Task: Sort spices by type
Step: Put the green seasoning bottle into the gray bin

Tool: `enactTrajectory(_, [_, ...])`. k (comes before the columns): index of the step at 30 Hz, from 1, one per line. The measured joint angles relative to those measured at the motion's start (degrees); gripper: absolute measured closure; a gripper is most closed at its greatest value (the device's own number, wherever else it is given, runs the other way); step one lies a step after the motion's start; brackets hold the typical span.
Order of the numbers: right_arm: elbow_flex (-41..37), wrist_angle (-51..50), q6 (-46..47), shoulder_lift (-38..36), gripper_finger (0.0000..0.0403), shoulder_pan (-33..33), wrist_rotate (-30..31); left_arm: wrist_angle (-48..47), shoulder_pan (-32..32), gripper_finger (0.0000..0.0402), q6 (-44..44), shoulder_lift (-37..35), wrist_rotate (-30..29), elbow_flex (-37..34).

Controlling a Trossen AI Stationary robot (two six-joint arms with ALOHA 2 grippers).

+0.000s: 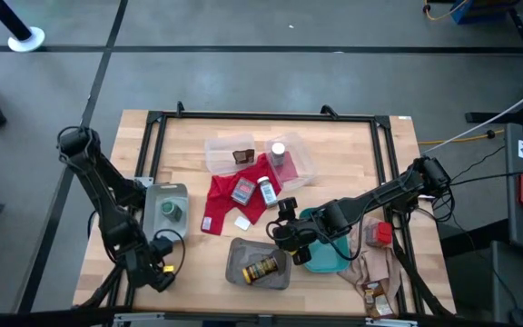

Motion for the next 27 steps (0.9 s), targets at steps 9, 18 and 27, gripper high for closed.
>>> enactTrajectory(9, [0.0, 0.2, 0.0, 0.0, 0.0132, 0.0, 0.0, 0.9, 0.0, 0.0146, 1.2, 0.3, -2.1, 0.0])
enactTrajectory(18, [0.0, 0.2, 0.0, 0.0, 0.0132, 0.0, 0.0, 0.5, 0.0, 0.0146, 1.5, 0.2, -2.4, -0.1])
enactTrajectory(27, [0.0, 0.2, 0.0, 0.0, 0.0132, 0.0, 0.0, -0.4, 0.0, 0.0146, 1.9, -1.0, -2.7, -0.1])
